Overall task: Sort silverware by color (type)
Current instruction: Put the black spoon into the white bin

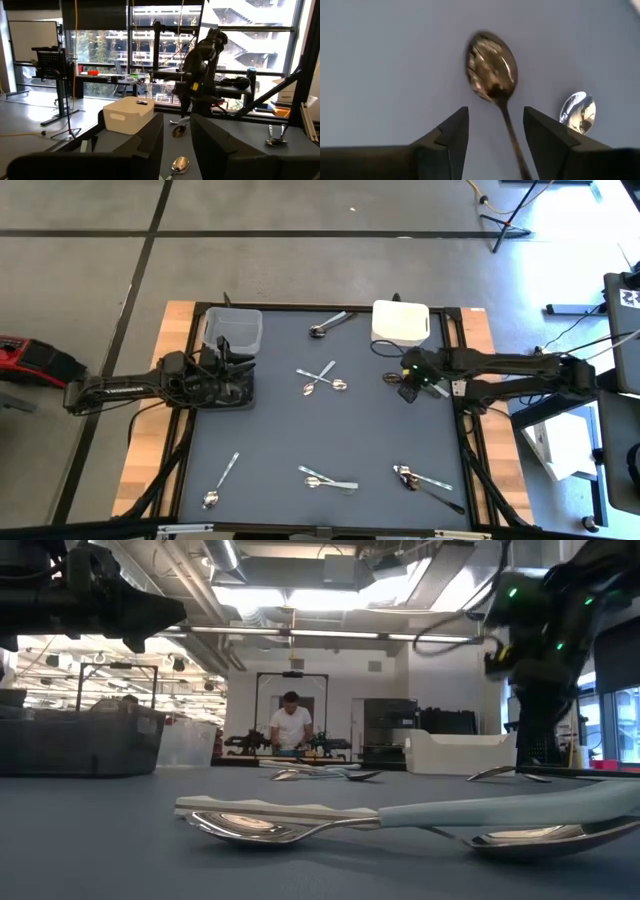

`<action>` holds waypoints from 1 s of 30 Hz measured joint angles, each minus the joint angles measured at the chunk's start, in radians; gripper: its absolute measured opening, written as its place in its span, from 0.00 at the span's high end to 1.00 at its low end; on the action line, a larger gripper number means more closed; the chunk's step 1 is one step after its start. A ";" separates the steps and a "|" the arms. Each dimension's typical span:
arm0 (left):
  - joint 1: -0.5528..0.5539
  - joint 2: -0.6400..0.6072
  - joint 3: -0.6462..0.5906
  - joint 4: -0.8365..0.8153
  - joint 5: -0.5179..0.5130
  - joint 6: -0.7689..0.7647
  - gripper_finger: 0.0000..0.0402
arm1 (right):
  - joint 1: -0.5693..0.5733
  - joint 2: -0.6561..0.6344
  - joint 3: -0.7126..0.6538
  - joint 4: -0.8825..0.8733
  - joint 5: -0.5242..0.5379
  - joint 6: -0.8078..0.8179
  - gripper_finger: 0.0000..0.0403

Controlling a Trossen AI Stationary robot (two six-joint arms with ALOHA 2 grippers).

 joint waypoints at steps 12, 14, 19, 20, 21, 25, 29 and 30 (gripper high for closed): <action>0.000 0.000 0.000 0.001 0.001 0.000 0.77 | -0.036 0.227 0.000 0.095 -0.010 -0.178 0.57; 0.000 0.000 0.000 0.003 0.001 0.000 0.77 | -0.035 0.237 0.001 0.103 -0.011 -0.202 0.62; 0.000 0.000 0.000 0.003 0.000 0.000 0.77 | -0.035 0.239 0.002 0.113 -0.007 -0.237 0.81; 0.000 0.000 0.000 0.003 0.000 -0.002 0.77 | -0.035 0.239 0.004 0.113 -0.006 -0.241 0.85; 0.000 0.000 0.000 0.003 0.000 -0.006 0.77 | -0.035 0.240 0.008 0.110 0.000 -0.246 0.89; 0.000 0.000 0.000 0.003 -0.008 -0.019 0.77 | -0.035 0.241 0.040 0.107 0.017 -0.289 0.98; 0.000 0.000 0.000 0.003 -0.018 -0.027 0.77 | -0.035 0.241 0.094 0.104 0.024 -0.313 0.95; 0.000 0.000 0.000 0.003 -0.018 -0.027 0.77 | -0.035 0.241 0.114 0.102 0.024 -0.323 0.96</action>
